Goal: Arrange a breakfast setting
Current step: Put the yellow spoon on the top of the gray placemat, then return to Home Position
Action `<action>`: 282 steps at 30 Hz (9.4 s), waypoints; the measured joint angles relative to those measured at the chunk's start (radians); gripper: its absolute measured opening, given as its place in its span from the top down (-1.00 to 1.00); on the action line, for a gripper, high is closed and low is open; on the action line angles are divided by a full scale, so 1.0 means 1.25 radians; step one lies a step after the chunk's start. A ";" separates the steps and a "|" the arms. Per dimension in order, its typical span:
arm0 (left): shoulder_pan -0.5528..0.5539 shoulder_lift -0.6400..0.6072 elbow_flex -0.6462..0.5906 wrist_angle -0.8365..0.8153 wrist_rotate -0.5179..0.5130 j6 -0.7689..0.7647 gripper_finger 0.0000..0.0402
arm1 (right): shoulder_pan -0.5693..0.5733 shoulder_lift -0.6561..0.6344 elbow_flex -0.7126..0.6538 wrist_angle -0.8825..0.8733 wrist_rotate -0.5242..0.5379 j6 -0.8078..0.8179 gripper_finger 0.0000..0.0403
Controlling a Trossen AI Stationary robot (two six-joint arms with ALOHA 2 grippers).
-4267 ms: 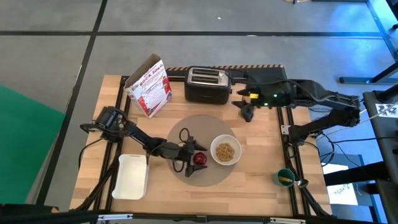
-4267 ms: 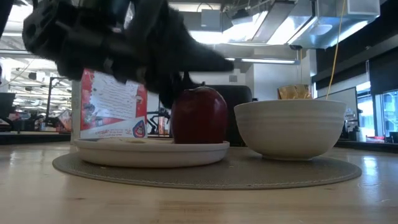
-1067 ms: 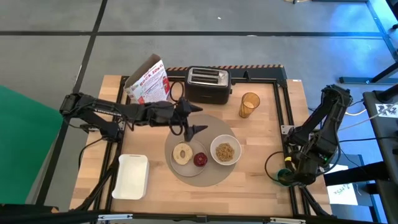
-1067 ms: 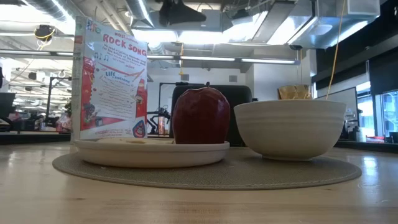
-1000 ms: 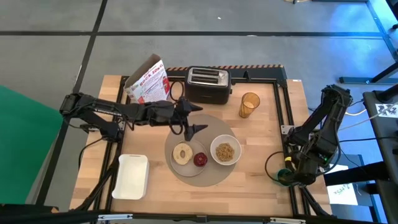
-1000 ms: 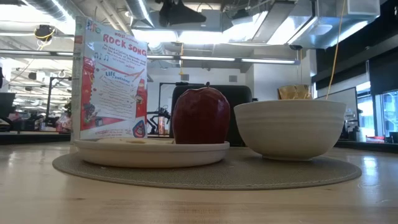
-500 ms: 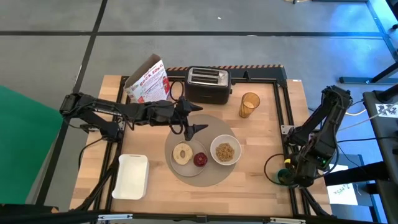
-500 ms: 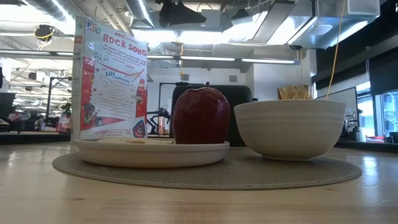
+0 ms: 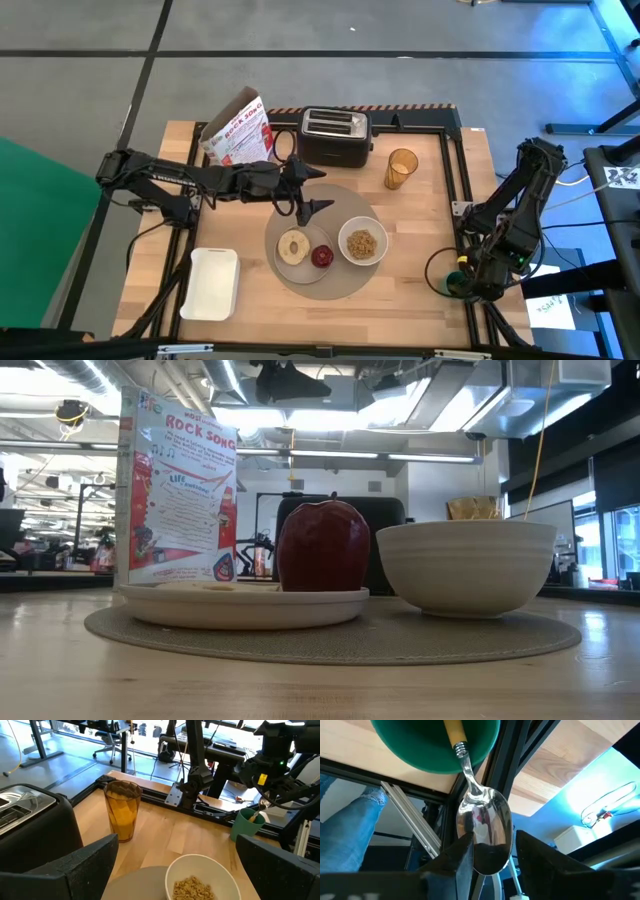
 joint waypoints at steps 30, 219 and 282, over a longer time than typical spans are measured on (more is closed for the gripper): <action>0.000 0.000 0.000 -0.001 -0.028 0.006 -0.98 | -0.002 0.000 0.010 -0.003 0.002 0.003 0.99; -0.016 -0.794 -0.769 0.275 0.206 0.216 1.00 | -0.776 -0.677 -0.358 0.682 0.464 -1.771 1.00; -0.014 -1.099 -0.859 -0.017 0.237 0.235 1.00 | -0.776 -0.767 -0.740 1.002 0.474 -1.653 1.00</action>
